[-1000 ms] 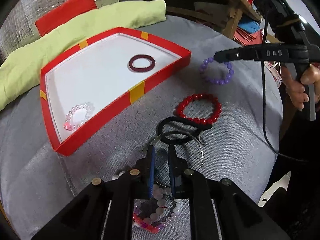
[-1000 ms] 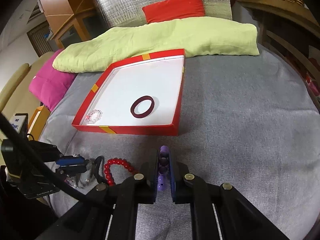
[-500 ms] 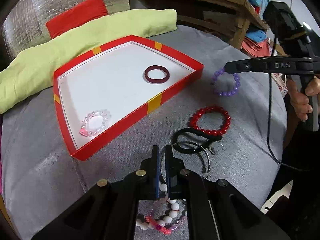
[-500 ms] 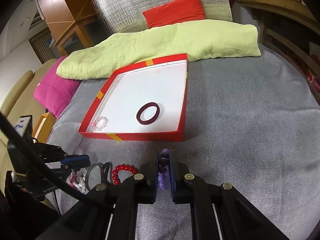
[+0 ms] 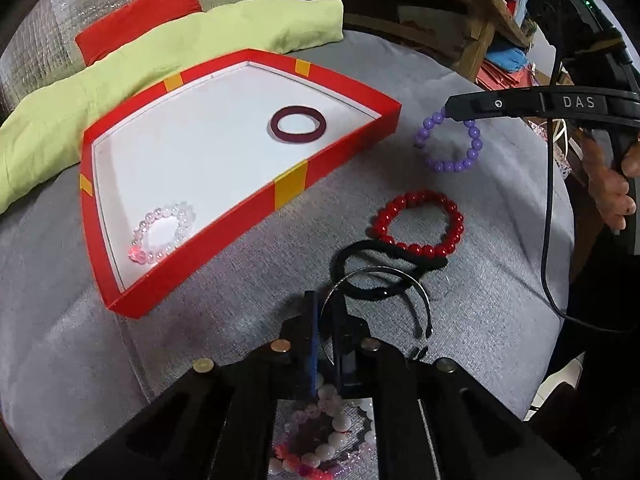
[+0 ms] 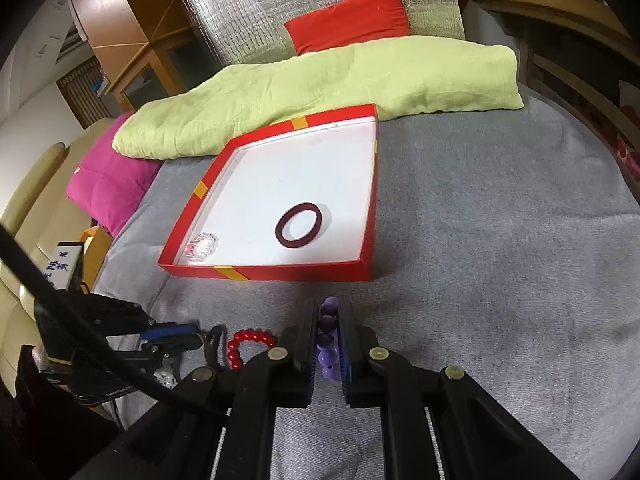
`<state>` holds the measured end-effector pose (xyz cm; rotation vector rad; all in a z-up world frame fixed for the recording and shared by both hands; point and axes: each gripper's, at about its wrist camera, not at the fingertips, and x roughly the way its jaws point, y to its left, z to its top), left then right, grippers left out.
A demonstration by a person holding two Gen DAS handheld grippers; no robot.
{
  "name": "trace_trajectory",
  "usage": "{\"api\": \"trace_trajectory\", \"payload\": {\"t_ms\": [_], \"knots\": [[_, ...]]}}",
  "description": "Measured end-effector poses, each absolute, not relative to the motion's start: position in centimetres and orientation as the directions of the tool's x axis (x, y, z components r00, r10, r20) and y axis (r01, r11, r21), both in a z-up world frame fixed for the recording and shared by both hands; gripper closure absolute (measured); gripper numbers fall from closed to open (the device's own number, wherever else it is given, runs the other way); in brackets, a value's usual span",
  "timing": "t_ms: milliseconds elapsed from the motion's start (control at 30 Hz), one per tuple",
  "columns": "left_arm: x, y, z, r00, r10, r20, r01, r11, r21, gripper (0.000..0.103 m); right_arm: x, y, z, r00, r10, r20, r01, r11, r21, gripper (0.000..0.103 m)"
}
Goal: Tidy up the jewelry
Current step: 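Carry the silver bangle and purple bracelet into the red box and release both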
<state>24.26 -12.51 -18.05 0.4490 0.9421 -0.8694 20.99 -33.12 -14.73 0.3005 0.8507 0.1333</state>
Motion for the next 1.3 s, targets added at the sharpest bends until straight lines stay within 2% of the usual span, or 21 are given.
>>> {"api": "trace_trajectory", "payload": {"t_ms": [167, 400, 533, 633, 767, 933, 1100, 1300], "knots": [[24.7, -12.0, -16.7, 0.322, -0.48, -0.816, 0.793, 0.608, -0.045, 0.1, 21.1, -32.6, -13.8, 0.67, 0.283, -0.686, -0.024, 0.932, 0.361, 0.093], [25.7, -10.5, -12.8, 0.386, -0.592, -0.708, 0.767, 0.632, -0.11, 0.1, 21.5, -31.5, -11.6, 0.715, 0.363, -0.597, -0.082, 0.892, 0.445, 0.093], [28.0, -10.5, -11.5, 0.457, -0.583, -0.672, 0.699, 0.702, -0.134, 0.1, 22.8, -30.9, -10.1, 0.754, 0.386, -0.531, -0.101, 0.867, 0.488, 0.093], [30.3, -10.3, -11.1, 0.538, -0.529, -0.657, 0.618, 0.777, -0.12, 0.1, 24.7, -30.5, -9.8, 0.77, 0.378, -0.514, -0.083, 0.858, 0.506, 0.093], [33.1, -10.2, -11.9, 0.577, -0.467, -0.67, 0.522, 0.842, -0.137, 0.1, 27.9, -30.2, -10.5, 0.778, 0.333, -0.532, -0.021, 0.861, 0.508, 0.093], [36.7, -9.8, -14.3, 0.584, -0.362, -0.727, 0.441, 0.893, -0.09, 0.1, 32.2, -30.3, -12.1, 0.762, 0.314, -0.567, 0.036, 0.853, 0.52, 0.092], [38.7, -10.1, -15.8, 0.553, -0.346, -0.757, 0.417, 0.903, -0.109, 0.1, 35.5, -29.3, -13.7, 0.743, 0.323, -0.587, 0.058, 0.841, 0.538, 0.092], [39.6, -11.2, -17.2, 0.555, -0.288, -0.781, 0.397, 0.916, -0.056, 0.099, 37.8, -28.6, -15.2, 0.733, 0.304, -0.608, 0.094, 0.841, 0.533, 0.092]]}}
